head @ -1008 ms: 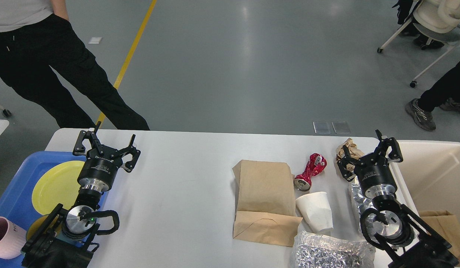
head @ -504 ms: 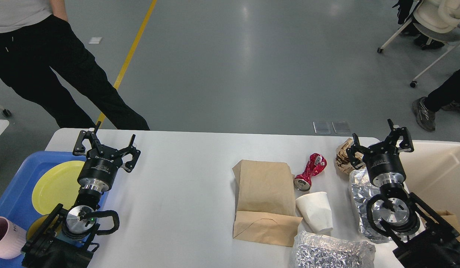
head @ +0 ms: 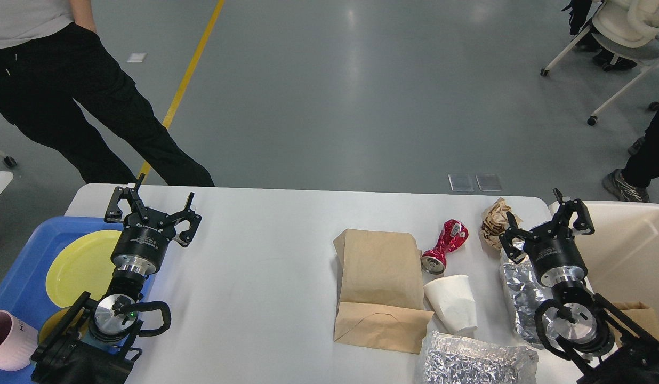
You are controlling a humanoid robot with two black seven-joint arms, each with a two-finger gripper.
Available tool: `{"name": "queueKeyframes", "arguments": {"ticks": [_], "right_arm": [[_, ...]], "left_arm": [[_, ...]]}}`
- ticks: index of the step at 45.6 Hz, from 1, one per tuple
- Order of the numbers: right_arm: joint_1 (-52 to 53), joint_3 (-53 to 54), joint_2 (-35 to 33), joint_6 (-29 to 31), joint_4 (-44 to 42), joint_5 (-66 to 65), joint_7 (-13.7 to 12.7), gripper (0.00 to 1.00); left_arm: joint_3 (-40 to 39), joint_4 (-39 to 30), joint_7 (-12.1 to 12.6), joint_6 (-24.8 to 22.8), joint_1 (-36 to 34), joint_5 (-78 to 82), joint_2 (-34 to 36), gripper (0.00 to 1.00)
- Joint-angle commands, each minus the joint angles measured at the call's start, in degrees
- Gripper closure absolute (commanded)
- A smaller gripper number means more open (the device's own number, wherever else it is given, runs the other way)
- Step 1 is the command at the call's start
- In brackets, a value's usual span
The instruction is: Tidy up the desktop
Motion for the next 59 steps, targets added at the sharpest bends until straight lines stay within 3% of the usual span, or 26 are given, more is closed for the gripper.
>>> {"name": "queueKeyframes", "arguments": {"ticks": [1,5,15,22,28,35,36,41,46,52,59], "right_arm": [[0.25,-0.26,-0.52,-0.08,0.5,0.0,0.03,0.0],[0.51,-0.35,-0.52,-0.16,0.59,0.0,-0.49,0.0],[2.01,-0.7,-0.43,0.36,1.83,0.0,-4.8,0.0],[4.55,-1.75,-0.7,0.36,1.3,0.0,-4.71,0.0],[8.85,-11.75,-4.28,0.63,1.74,0.35,-4.27,0.0],[18.87,-33.54,-15.71,3.35,1.91,0.44,-4.19,0.0],[23.5,-41.49,-17.9,3.96,1.56,0.44,-4.01,0.0],[36.44,-61.65,-20.38,3.88,0.07,0.44,-4.1,0.0],[52.08,-85.38,-19.95,4.14,-0.02,0.44,-4.1,0.0],[66.68,-105.35,-16.35,5.72,1.3,1.05,-4.1,0.0],[77.85,-123.2,-9.85,18.53,2.26,1.75,-4.1,0.0]], "left_arm": [[0.03,0.05,-0.01,0.0,0.0,0.0,0.0,0.03],[0.03,0.05,0.08,0.0,0.0,0.0,0.0,0.03],[0.03,0.05,-0.01,0.0,0.0,0.0,0.09,0.03],[0.03,-0.04,-0.01,0.0,0.0,0.0,0.0,0.03],[0.03,-0.04,-0.01,0.0,0.0,0.0,0.0,0.03],[0.03,-0.04,-0.01,0.0,0.0,0.0,0.0,0.03],[0.03,-0.04,-0.01,0.0,0.0,0.0,0.0,0.03],[0.03,0.05,-0.01,0.0,0.0,0.0,0.0,0.03],[0.03,0.05,-0.01,0.0,0.0,0.0,0.0,0.03],[0.03,-0.04,0.08,0.0,0.0,0.0,0.0,0.03],[0.03,-0.04,-0.01,0.0,0.0,0.0,0.0,0.03]]}}
